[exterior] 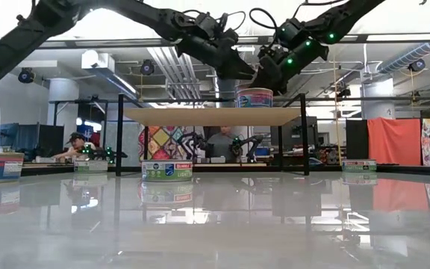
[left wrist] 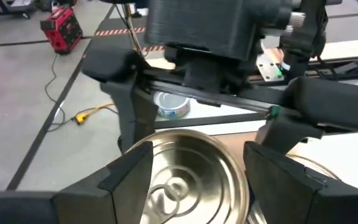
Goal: Stack canned seafood by type on shelf
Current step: Stack the blue-pink tuna can on top of the other blue-pink tuna can on the shelf
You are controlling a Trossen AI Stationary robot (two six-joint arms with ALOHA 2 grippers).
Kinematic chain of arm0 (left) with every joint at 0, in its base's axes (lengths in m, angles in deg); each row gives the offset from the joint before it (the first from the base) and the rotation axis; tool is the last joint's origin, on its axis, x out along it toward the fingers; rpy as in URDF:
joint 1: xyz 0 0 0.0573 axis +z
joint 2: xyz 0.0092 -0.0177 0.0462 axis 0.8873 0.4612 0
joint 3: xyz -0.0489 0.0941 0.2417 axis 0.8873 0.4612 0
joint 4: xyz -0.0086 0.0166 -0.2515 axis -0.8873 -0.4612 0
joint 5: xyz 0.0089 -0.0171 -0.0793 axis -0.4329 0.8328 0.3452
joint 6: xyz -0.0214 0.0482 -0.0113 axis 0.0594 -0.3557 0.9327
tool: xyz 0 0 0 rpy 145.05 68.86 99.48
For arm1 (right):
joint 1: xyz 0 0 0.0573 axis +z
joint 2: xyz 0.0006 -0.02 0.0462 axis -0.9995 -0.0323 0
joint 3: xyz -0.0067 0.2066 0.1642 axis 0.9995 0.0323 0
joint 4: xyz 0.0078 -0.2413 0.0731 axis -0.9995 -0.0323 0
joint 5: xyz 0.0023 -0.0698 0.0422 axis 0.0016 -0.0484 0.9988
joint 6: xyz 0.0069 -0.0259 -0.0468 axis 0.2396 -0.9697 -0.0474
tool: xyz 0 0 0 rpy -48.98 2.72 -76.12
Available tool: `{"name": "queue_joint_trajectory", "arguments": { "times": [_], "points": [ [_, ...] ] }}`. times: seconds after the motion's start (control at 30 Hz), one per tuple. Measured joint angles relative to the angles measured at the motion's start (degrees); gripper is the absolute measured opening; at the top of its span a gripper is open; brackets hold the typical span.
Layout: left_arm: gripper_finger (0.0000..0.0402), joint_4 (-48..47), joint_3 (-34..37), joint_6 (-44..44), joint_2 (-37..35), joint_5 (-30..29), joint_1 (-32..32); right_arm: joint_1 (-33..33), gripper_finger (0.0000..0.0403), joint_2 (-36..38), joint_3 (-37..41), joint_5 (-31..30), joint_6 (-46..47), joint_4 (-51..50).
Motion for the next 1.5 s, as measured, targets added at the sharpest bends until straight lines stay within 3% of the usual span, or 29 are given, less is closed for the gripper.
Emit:
{"name": "queue_joint_trajectory", "arguments": {
  "times": [0.73,1.5],
  "points": [
    [0.0235,7.26,6.62,2.46,0.02,-3.04,-0.02,0.02,0.0384,0.11,0.11,1.27,0.09,-1.24],
    [0.0236,6.86,7.04,2.88,0.02,-4.49,0.13,0.02,0.0384,1.57,-2.72,0.79,-1.02,-9.25]
  ]
}}
